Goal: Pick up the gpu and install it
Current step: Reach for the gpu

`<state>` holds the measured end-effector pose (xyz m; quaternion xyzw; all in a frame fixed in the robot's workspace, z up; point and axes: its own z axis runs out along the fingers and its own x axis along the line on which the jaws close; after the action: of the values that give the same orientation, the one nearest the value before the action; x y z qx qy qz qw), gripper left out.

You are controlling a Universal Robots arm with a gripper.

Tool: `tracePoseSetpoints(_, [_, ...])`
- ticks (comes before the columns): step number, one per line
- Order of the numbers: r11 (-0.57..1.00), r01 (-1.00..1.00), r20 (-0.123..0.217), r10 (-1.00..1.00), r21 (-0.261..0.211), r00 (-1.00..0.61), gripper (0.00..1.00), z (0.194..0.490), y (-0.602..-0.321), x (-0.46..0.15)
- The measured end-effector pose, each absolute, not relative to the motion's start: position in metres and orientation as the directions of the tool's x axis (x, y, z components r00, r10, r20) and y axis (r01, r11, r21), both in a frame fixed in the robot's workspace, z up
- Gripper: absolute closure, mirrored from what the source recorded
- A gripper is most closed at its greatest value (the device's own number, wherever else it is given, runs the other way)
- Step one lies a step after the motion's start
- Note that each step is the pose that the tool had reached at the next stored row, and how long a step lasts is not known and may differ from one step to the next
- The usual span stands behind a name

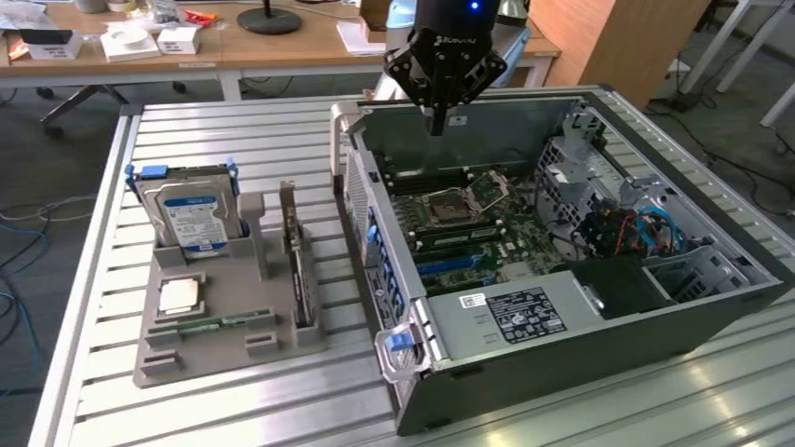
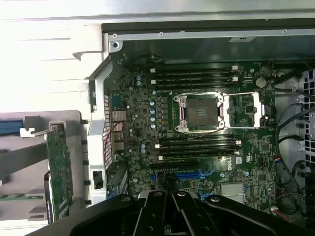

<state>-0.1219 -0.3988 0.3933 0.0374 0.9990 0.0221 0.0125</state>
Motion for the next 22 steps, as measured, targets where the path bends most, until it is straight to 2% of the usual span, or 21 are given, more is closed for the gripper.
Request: tracePoseSetpoints(22, [0.996,0.074,-0.023,0.075,0.045,-0.997,0.90,0.393,-0.399,-0.168])
